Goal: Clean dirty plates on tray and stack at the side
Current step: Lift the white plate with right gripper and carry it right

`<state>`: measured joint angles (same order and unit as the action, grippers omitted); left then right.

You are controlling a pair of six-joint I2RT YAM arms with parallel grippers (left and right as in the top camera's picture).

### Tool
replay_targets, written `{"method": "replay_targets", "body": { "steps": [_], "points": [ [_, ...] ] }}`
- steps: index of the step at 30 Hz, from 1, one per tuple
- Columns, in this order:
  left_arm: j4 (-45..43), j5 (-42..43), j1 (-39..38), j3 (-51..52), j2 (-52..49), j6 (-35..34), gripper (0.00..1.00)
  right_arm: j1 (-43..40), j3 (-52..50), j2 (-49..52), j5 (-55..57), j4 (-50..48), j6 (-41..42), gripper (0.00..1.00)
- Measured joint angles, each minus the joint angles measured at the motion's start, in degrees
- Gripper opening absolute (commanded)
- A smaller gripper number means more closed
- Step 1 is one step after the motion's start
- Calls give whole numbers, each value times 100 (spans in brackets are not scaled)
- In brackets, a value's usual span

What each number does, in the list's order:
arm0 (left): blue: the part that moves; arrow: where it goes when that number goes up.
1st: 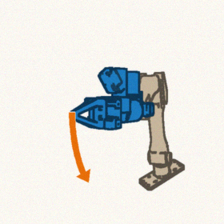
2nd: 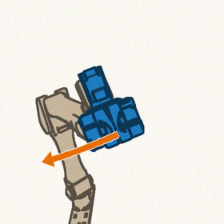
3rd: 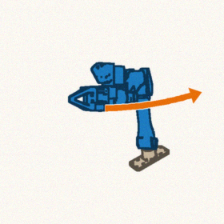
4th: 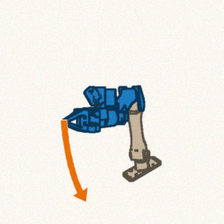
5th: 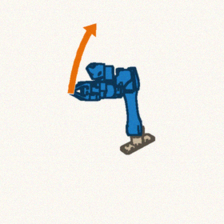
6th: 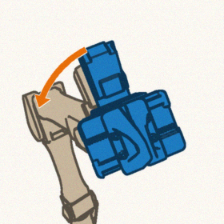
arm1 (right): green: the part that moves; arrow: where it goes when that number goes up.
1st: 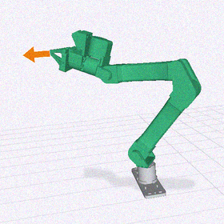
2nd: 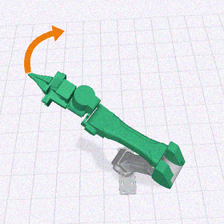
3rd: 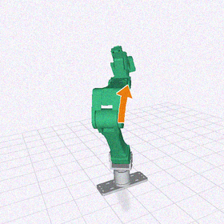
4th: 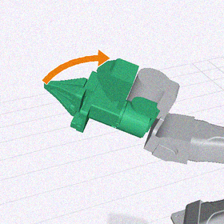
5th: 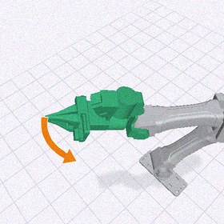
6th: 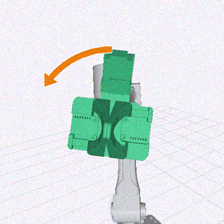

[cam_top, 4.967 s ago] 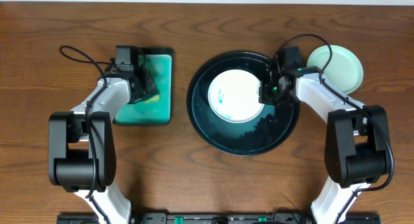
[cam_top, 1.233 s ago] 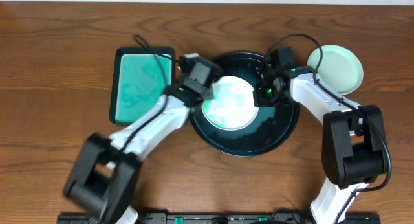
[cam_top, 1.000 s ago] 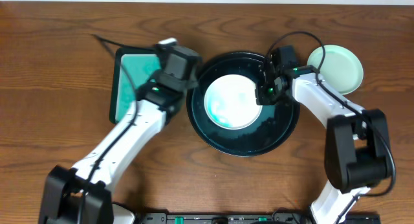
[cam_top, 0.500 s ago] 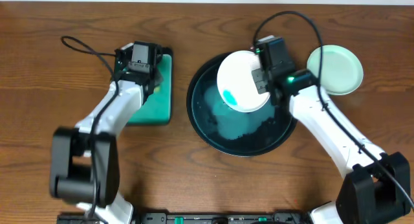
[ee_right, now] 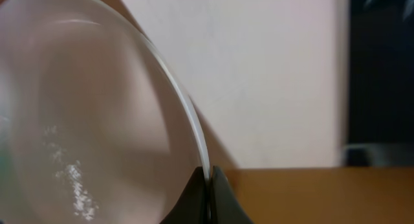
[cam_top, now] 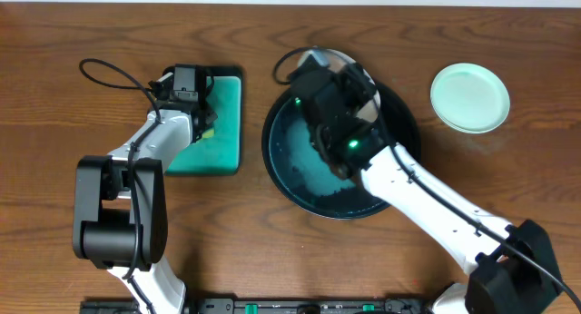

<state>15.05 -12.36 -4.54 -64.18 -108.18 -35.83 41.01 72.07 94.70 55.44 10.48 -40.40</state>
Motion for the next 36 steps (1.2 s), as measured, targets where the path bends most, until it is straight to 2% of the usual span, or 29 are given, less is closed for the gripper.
{"method": "replay_targets", "body": {
  "steps": [2, 3, 4, 9, 13, 18, 21, 26, 32, 36],
  "points": [
    [15, 0, 0, 0, 31, 4, 43, 131, 0, 0, 153, -260, -518, 1],
    [28, 0, 0, 0, 68, 2, 56, 181, 0, 0, 210, -367, -761, 1],
    [55, 0, 0, 0, 175, 7, 60, 234, 0, 0, 262, -437, -1047, 1],
    [162, 0, 0, 0, 916, -4, 72, 269, 0, 0, 457, -778, -1961, 1],
    [286, 0, 0, -2, 1425, -9, 76, 275, 0, 0, 638, -1082, -2629, 1],
    [426, 0, 0, 0, 1478, -15, 77, 273, 0, 0, 874, -1318, -3309, 1],
    [426, 0, 0, 0, 1478, -13, 77, 275, 0, 0, 918, -1270, -3287, 1],
    [426, 0, 0, 0, 1478, -13, 77, 275, 24, -15, 848, -343, -2896, 1],
    [426, 0, 0, 0, 1478, -15, 78, 275, 20, -22, 1366, -813, -2955, 1],
    [428, 0, 0, 0, 1478, -15, 78, 275, 48, -26, 1012, 341, -2212, 1]
  ]
}}
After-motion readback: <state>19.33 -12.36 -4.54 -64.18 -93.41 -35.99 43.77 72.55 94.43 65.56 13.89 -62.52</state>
